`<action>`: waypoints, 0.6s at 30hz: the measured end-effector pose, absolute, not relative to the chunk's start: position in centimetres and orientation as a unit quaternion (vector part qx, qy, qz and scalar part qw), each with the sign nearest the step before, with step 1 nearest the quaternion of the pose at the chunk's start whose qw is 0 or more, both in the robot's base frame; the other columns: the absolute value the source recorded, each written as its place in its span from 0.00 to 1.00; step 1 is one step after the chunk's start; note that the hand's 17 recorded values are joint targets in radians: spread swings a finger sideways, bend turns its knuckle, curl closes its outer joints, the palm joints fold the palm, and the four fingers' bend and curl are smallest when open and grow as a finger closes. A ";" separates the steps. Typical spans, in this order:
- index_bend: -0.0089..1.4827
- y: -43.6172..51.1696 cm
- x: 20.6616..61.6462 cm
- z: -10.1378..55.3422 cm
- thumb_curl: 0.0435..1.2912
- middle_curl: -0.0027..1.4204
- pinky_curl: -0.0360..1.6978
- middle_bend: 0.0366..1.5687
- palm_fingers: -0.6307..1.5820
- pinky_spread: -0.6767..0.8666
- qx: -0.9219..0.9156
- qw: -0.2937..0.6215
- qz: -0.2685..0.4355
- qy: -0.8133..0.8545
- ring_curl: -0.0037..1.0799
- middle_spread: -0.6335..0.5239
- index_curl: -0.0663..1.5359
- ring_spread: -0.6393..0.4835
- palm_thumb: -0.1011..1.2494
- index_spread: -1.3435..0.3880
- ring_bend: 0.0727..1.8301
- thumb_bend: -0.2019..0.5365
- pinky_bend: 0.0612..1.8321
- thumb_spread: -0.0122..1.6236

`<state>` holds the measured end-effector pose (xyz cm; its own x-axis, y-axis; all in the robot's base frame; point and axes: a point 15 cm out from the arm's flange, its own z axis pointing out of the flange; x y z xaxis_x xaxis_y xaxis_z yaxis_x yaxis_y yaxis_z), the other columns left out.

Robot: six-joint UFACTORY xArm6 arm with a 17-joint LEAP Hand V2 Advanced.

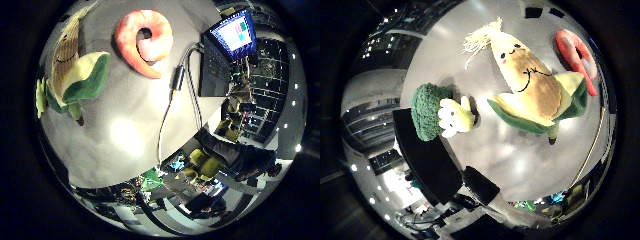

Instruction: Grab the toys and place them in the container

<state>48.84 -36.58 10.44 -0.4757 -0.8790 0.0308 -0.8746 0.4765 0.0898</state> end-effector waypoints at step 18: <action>0.30 -35.8 48.9 6.0 0.20 0.18 0.19 0.09 0.36 0.70 0.500 0.051 -0.045 -0.864 0.16 0.74 0.31 0.80 0.38 0.73 0.05 0.25 0.10 0.61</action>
